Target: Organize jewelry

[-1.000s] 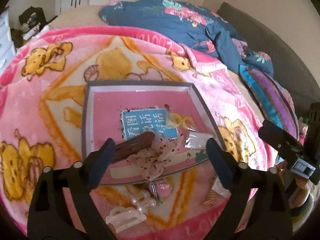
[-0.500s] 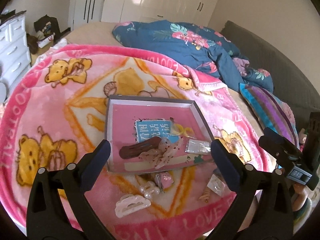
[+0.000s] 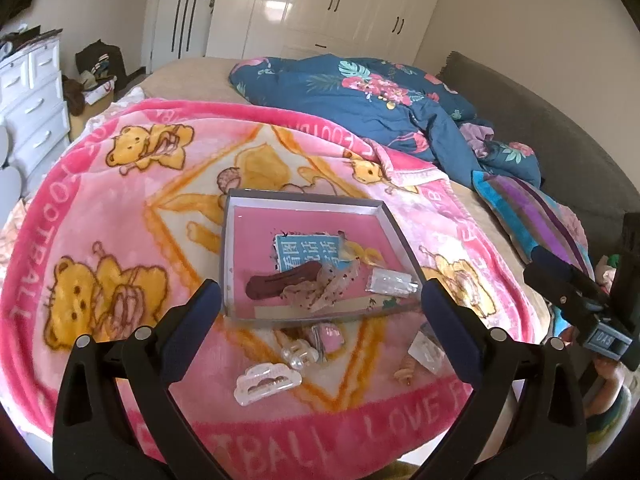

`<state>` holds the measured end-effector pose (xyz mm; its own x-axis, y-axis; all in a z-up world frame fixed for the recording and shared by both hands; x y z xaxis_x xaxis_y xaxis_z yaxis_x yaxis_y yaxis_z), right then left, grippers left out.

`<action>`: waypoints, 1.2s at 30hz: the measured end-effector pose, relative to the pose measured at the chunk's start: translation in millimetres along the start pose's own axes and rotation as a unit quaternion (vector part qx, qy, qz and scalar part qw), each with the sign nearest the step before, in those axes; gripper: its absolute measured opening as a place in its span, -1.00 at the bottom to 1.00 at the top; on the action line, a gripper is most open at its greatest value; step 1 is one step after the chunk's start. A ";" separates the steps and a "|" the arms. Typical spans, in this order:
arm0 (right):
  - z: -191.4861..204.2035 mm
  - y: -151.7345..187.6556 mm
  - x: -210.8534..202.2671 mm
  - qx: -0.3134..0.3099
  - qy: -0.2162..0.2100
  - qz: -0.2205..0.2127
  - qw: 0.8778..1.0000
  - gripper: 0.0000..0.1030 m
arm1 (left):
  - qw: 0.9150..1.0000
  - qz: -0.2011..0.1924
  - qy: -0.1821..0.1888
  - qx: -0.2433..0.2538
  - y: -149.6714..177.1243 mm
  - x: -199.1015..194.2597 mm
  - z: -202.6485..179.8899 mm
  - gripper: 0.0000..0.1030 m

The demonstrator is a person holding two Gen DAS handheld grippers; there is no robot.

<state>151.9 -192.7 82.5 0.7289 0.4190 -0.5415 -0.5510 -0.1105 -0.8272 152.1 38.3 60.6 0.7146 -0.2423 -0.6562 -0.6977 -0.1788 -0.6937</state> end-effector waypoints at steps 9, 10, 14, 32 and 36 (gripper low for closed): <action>12.0 13.7 -10.7 -0.017 -0.007 0.007 1.000 0.92 | 1.000 0.003 -0.004 0.008 18.9 -7.7 -1.1 0.82; 12.4 15.5 -10.7 -0.018 -0.007 0.009 1.000 0.92 | 1.000 0.004 -0.007 0.011 21.7 -7.6 -1.2 0.82; 15.2 30.7 -10.0 -0.022 -0.009 0.023 0.999 0.92 | 1.000 0.008 -0.014 0.018 31.8 -7.5 -1.8 0.82; 8.8 87.3 -3.6 -0.023 -0.009 0.073 0.997 0.92 | 0.998 0.054 -0.039 0.015 88.1 10.5 13.6 0.82; 6.0 95.9 -1.6 -0.018 -0.009 0.080 0.997 0.92 | 0.996 0.071 -0.046 0.018 103.2 17.9 15.9 0.82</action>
Point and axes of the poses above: each gripper's, at about its wrist camera, not at the fingertips, and x roughly the way its jaws point, z to its left, y to its underside, the point moved 3 cm from there along x, roughly the way its jaws point, and after that the axes turned 4 degrees about -x, right-handed, at the moved point
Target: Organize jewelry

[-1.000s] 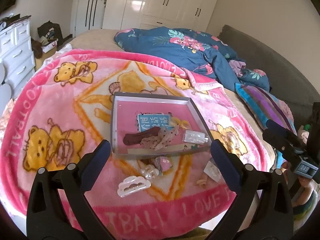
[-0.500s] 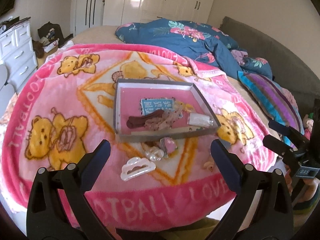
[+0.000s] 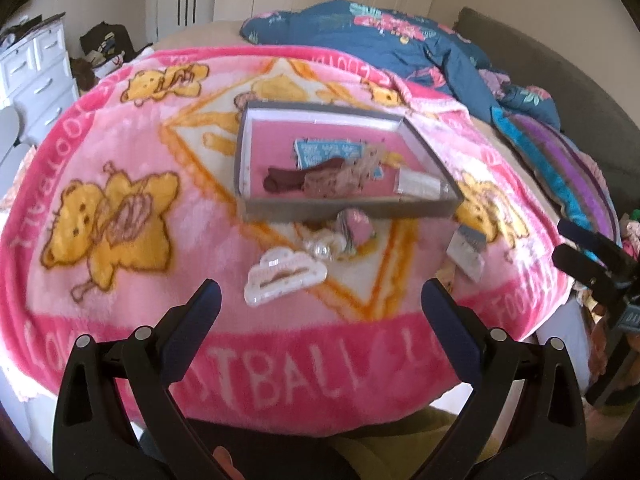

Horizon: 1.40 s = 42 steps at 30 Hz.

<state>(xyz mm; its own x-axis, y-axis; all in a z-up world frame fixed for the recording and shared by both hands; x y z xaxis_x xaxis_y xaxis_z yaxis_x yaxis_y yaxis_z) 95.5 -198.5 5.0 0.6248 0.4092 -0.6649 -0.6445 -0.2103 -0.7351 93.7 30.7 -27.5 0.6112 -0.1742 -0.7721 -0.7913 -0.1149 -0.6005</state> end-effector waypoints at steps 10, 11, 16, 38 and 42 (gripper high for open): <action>-3.0 16.6 7.2 0.001 0.000 0.015 1.000 0.92 | 1.000 0.020 -0.010 0.018 20.1 15.6 -7.4 0.82; -4.4 19.0 8.2 0.003 -0.001 0.017 1.000 0.92 | 0.999 0.020 -0.012 0.024 20.9 17.6 -9.4 0.82; -12.6 30.0 16.8 0.013 0.001 0.030 0.999 0.92 | 0.998 0.019 -0.032 0.056 18.7 29.5 -17.9 0.82; -46.6 55.3 66.2 0.075 -0.018 0.094 0.993 0.92 | 0.967 0.098 -0.083 0.221 -11.7 116.8 -36.2 -0.15; -50.3 59.6 83.1 0.109 -0.041 0.108 0.987 0.91 | 0.968 0.107 -0.069 0.217 -16.9 123.3 -35.7 -0.39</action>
Point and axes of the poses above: each gripper's, at about its wrist camera, not at the fingertips, and x roughly the way its jaws point, z to its left, y to its underside, the point moved 3 cm from there along x, roughly the way its jaws point, and after that the axes turned 4 degrees about -x, right-handed, at the moved point
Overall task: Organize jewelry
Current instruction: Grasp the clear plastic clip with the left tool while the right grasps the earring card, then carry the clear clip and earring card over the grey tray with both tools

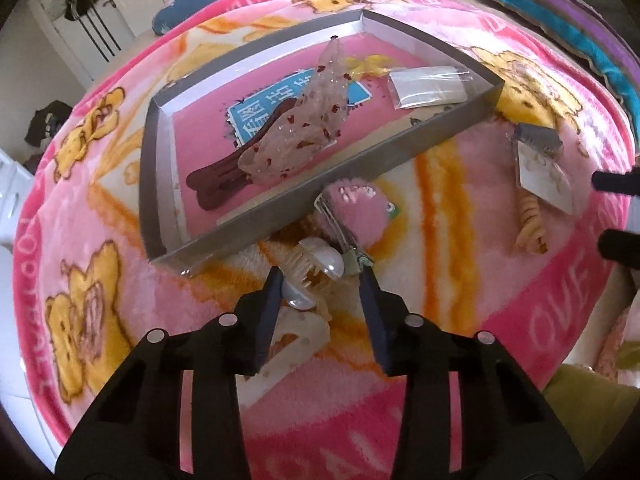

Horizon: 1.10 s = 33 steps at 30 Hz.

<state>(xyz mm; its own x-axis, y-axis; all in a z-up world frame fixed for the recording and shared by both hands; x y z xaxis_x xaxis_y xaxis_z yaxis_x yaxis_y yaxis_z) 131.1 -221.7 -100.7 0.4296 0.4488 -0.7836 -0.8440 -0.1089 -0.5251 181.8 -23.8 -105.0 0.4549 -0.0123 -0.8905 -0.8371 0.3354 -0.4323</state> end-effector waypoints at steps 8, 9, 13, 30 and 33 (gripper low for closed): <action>-7.6 -9.2 24.2 0.070 -0.032 0.003 0.997 0.43 | 1.000 -0.001 0.029 -0.006 -3.8 0.7 4.8 -0.40; -9.3 -10.0 24.5 0.077 -0.031 0.000 0.997 0.19 | 0.999 -0.002 0.036 -0.012 -4.0 -0.3 6.1 -0.40; -10.5 -11.1 23.2 0.083 -0.054 -0.003 0.995 -0.56 | 0.997 -0.011 0.069 -0.040 -4.2 -8.0 12.8 -0.41; 27.4 -34.9 -20.1 -0.005 -0.045 -0.067 0.997 -0.79 | 0.990 -0.060 0.105 -0.076 -10.7 -46.5 23.0 -0.41; 36.5 -40.0 -25.8 -0.020 -0.046 -0.073 0.996 -0.79 | 0.988 -0.069 0.111 -0.086 -9.7 -54.7 27.3 -0.41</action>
Point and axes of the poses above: each gripper's, at about its wrist camera, not at the fingertips, and x roughly the way its jaws point, z to its left, y to its underside, the point moved 3 cm from there along x, roughly the way its jaws point, and after that the axes turned 4 degrees about -x, right-handed, at the moved point
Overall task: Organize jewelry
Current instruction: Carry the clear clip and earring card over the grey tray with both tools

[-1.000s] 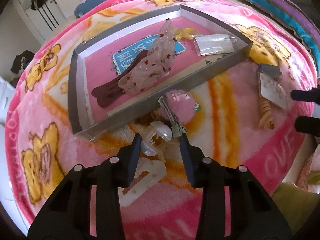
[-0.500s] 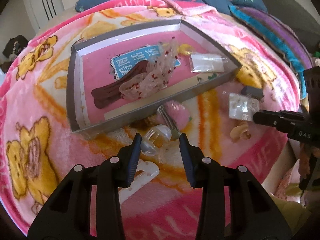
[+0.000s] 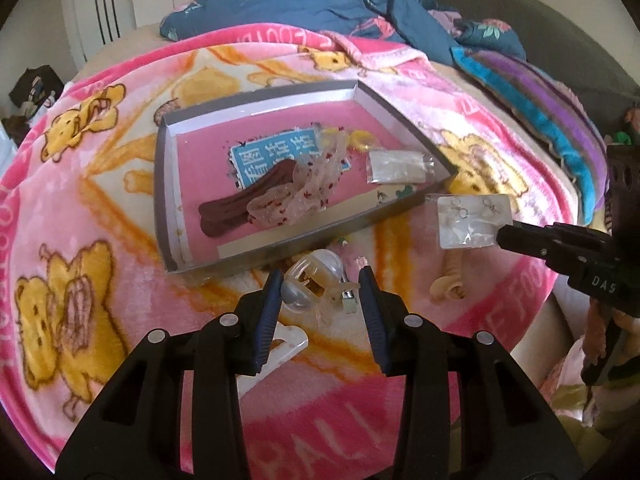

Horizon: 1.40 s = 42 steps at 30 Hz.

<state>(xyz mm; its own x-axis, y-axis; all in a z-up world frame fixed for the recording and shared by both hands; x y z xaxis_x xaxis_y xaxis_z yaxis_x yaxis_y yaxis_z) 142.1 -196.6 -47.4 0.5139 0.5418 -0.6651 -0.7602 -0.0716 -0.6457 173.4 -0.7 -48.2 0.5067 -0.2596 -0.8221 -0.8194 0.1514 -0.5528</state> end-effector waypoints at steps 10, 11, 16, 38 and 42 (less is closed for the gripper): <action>32.2 -19.5 -4.2 -0.042 -0.015 -0.008 0.999 -0.79 | 0.998 -0.042 -0.012 -0.033 -3.2 -35.7 17.4 -0.41; 35.2 -21.2 -4.2 -0.045 -0.016 -0.009 0.999 -0.79 | 0.998 -0.045 -0.013 -0.037 -3.4 -38.4 19.7 -0.41; 48.4 -34.1 -3.7 -0.061 -0.025 -0.015 0.998 -0.79 | 0.997 -0.056 -0.019 -0.052 -6.5 -49.9 30.9 -0.41; 66.7 -91.3 3.8 -0.092 -0.034 -0.049 0.994 -0.79 | 0.991 -0.082 -0.053 -0.093 -34.7 -58.5 62.7 -0.41; 54.8 -100.7 4.0 -0.086 -0.025 -0.057 0.994 -0.79 | 0.990 -0.085 -0.055 -0.097 -43.9 -53.0 62.6 -0.41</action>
<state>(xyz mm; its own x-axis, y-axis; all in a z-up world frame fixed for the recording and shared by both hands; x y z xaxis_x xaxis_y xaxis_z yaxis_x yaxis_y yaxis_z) 198.9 -141.3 35.5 0.5684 0.5954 -0.5679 -0.6170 -0.1482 -0.7729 199.2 66.2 11.1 0.6589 -0.1588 -0.7353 -0.7506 -0.0750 -0.6565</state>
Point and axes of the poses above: each gripper's, at about its wrist camera, not at the fingertips, and x roughly the way its jaws point, z to its left, y to its underside, the point moved 3 cm from there along x, roughly the way its jaws point, and after that the axes turned 4 degrees about -x, right-handed, at the moved point
